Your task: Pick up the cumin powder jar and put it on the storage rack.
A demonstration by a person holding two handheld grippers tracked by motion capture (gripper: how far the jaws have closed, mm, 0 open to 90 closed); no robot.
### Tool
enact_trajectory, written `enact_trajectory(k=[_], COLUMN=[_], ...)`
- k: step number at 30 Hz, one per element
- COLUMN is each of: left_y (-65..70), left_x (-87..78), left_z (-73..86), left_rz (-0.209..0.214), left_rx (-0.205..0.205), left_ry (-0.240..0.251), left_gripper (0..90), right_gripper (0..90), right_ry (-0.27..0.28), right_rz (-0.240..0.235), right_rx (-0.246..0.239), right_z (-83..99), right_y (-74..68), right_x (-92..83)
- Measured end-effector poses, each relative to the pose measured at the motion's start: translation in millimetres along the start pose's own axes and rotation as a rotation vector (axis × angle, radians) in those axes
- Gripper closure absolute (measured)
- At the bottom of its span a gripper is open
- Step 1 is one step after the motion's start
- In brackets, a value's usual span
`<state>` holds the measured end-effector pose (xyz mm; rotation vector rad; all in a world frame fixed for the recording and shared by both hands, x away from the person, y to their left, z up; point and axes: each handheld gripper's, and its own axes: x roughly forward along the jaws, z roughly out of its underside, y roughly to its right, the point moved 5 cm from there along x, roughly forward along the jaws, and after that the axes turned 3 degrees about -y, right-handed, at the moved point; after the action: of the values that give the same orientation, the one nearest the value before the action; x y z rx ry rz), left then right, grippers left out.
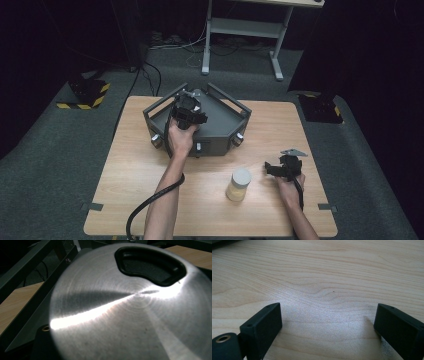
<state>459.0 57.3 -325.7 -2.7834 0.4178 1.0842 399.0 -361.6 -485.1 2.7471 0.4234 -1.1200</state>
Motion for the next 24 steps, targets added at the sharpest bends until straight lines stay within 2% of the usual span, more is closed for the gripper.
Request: enact_trajectory(k=[4,7,12,16,17,24], left_y=[0.2,1.8,-2.0,-5.4,-4.4,-6.6], left_x=[3.1,5.2,7.4,8.5,10.4,10.5], left_z=[-0.8,-0.1,3.6,8.9,12.7,12.5], left_rz=[-0.009,-0.027,-0.021,-0.009,-0.002,0.008], left_rx=[0.005,0.033,0.03,0.007,-0.028,-0.027], left_ry=[-0.003,-0.008,-0.006,0.011,0.037,0.035], left_gripper=[31.5,31.5,31.5,31.5,31.4,31.3], right_gripper=[7.6,7.6,7.6,7.6,7.6,8.0], right_ry=[0.0,0.0,0.0,0.0,0.0,0.001], right_rz=[0.001,0.001,0.001,0.001,0.001,0.003], right_rx=[0.0,0.0,0.0,0.0,0.0,0.001], right_z=[0.1,0.1,0.0,0.0,0.1,0.1], right_y=[0.0,0.0,-0.1,-0.2,-0.2,-0.3], right_x=[-0.1,-0.1,-0.1,-0.1,-0.1,-0.1])
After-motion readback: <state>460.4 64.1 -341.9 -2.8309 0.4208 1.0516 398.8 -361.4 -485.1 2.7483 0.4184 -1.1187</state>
